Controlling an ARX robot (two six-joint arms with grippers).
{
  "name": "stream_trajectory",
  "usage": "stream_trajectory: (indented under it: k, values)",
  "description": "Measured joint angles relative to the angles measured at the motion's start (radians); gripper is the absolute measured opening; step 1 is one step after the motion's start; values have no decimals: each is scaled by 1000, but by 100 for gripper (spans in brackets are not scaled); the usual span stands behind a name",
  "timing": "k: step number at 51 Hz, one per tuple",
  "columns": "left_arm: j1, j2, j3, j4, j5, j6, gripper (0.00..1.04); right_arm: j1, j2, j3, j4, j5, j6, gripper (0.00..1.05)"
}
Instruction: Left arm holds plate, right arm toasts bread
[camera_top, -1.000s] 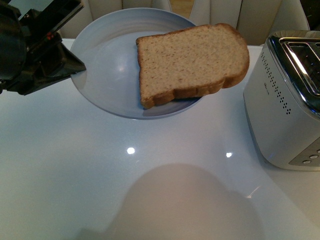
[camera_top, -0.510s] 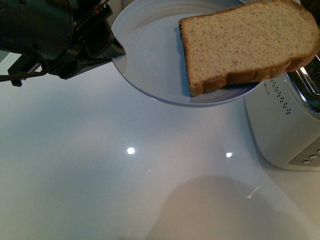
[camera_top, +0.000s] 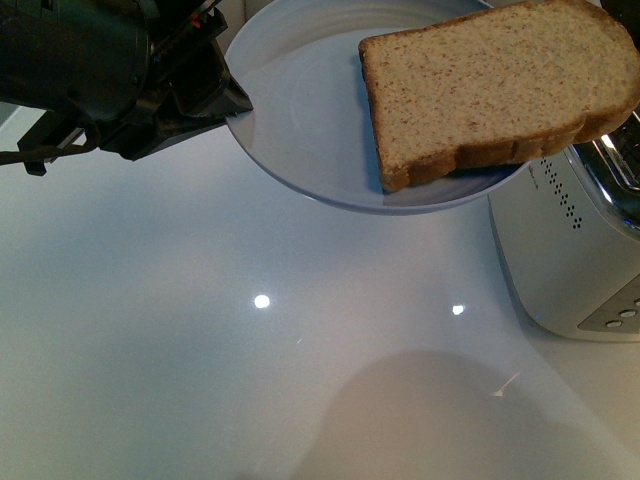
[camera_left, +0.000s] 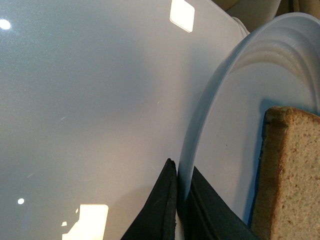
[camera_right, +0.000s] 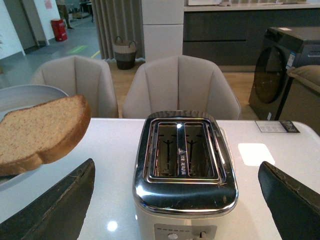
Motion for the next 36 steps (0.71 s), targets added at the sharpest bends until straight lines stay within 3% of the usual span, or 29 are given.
stream_trajectory:
  k: [28, 30, 33, 36]
  values:
    - [0, 0, 0, 0, 0, 0, 3, 0, 0, 0, 0, 0, 0, 96]
    - [0, 0, 0, 0, 0, 0, 3, 9, 32, 26, -74, 29, 8, 96]
    - [0, 0, 0, 0, -1, -1, 3, 21, 214, 141, -336, 82, 32, 96]
    - [-2, -2, 0, 0, 2, -1, 3, 25, 314, 177, -411, 83, 40, 96]
